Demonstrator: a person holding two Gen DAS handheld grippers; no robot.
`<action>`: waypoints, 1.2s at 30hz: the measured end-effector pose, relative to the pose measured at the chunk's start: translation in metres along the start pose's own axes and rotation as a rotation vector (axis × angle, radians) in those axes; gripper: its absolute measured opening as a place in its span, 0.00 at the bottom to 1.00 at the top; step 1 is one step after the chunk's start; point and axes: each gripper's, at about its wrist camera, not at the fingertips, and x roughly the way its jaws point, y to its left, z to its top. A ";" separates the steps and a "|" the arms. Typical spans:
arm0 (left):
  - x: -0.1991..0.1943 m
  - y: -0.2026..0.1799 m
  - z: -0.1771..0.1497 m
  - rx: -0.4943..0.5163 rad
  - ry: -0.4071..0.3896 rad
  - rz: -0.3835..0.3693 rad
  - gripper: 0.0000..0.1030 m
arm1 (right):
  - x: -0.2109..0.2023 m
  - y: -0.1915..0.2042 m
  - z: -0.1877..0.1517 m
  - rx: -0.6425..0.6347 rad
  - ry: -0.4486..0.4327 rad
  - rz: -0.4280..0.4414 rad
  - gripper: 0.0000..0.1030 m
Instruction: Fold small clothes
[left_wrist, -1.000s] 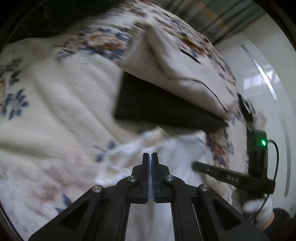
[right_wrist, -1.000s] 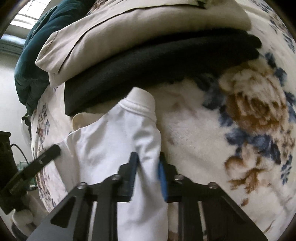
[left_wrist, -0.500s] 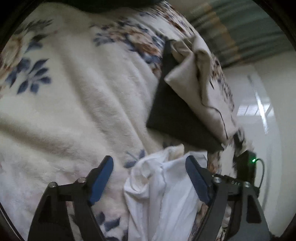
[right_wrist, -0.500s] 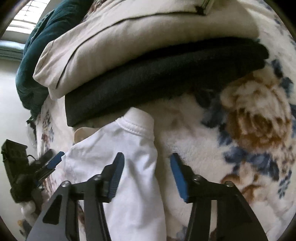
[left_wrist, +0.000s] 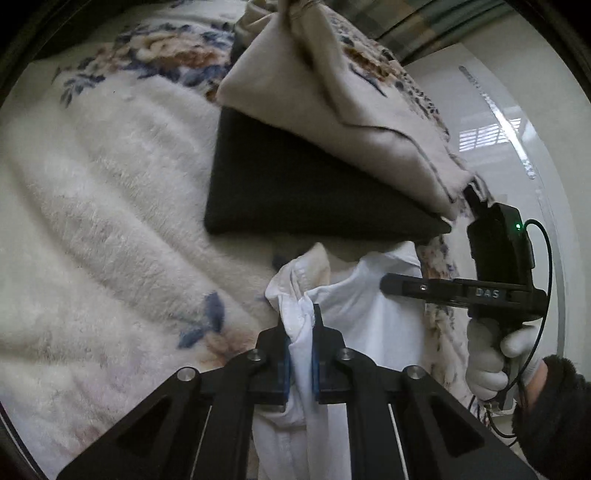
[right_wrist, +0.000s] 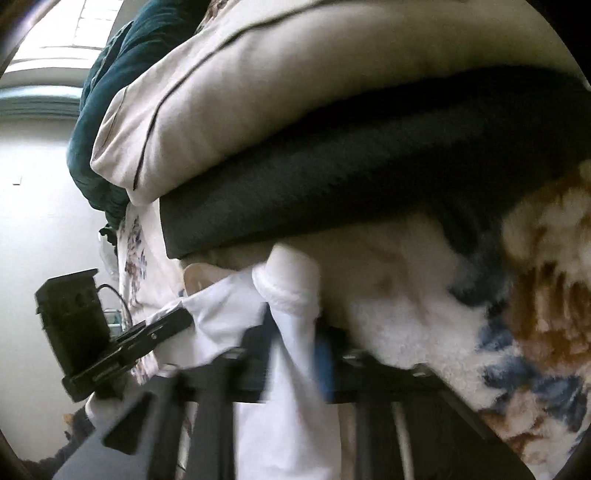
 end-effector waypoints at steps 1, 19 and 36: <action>-0.007 -0.002 -0.001 -0.002 -0.012 -0.003 0.06 | -0.002 0.004 0.000 -0.008 -0.005 0.000 0.06; -0.110 -0.055 -0.149 -0.117 0.008 -0.121 0.33 | -0.116 0.060 -0.182 -0.081 -0.075 0.105 0.10; -0.110 -0.033 -0.206 -0.233 0.028 -0.029 0.58 | -0.136 0.022 -0.288 0.094 -0.009 0.081 0.42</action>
